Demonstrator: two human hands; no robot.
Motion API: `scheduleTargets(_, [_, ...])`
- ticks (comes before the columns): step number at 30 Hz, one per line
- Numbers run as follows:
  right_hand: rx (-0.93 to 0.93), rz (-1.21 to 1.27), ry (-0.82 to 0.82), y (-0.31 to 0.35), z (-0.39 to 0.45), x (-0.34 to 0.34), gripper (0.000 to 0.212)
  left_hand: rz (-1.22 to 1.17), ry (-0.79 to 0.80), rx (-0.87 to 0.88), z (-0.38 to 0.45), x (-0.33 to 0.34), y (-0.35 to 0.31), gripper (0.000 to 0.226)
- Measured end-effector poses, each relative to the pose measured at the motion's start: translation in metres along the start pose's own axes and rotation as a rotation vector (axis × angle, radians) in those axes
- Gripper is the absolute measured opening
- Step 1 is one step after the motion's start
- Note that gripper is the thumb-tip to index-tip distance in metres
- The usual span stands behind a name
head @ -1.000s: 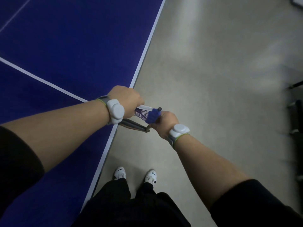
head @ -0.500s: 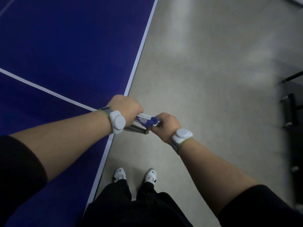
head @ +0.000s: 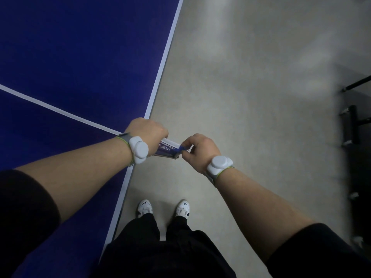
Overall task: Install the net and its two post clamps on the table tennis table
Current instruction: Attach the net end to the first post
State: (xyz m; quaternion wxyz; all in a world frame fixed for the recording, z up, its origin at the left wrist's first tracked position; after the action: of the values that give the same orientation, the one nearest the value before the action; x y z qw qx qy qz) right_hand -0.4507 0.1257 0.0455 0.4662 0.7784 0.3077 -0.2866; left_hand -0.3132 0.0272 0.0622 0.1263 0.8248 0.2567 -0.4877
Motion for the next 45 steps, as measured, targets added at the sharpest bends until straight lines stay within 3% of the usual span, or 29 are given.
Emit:
scheduleTargets(5, [0.041,-0.027,0.032,-0.004,0.005,0.006,0.009,-0.058,-0.048,0.003,-0.002,0.0,0.001,0.024])
scheduleTargets(9, [0.047,-0.026,0.03,-0.003,0.005,0.007,0.011,-0.049,-0.041,-0.006,0.001,0.004,0.001,0.012])
scheduleTargets(11, [0.032,-0.037,0.01,-0.002,0.004,0.005,0.011,-0.041,-0.081,-0.014,0.002,0.004,0.004,0.021])
scheduleTargets(18, [0.005,-0.056,-0.092,0.006,-0.003,0.007,0.013,-0.044,-0.187,-0.036,0.002,0.009,0.019,0.021])
scheduleTargets(21, [-0.035,-0.096,-0.063,0.01,-0.004,0.008,0.02,-0.033,-0.135,-0.079,0.006,0.013,0.031,0.016])
scheduleTargets(24, [-0.012,-0.145,-0.036,0.013,0.0,0.005,0.009,0.027,-0.071,-0.109,0.009,0.019,0.043,0.013])
scheduleTargets(30, [0.049,-0.17,-0.037,0.015,0.004,0.004,0.012,0.154,0.144,-0.244,0.001,0.031,0.073,0.003])
scheduleTargets(36, [0.034,-0.132,-0.017,0.012,0.005,0.006,0.016,0.315,0.046,-0.282,0.001,0.019,0.082,0.014])
scheduleTargets(45, [0.06,-0.202,0.11,0.012,0.006,0.023,0.029,0.223,0.236,-0.282,-0.001,0.049,0.083,0.009])
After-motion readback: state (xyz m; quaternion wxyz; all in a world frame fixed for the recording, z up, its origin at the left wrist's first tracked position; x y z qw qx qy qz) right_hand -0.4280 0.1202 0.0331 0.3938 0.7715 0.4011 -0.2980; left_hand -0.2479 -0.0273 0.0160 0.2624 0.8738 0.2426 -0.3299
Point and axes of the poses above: each hand's wrist, its own z-axis towards the middle knuckle, its own x-axis out of the palm, y = z × x, the point moved 7 cm from there along z, towards the middle knuckle, and after that the axes turned 5 degrees about y, right-handed, at the moved point
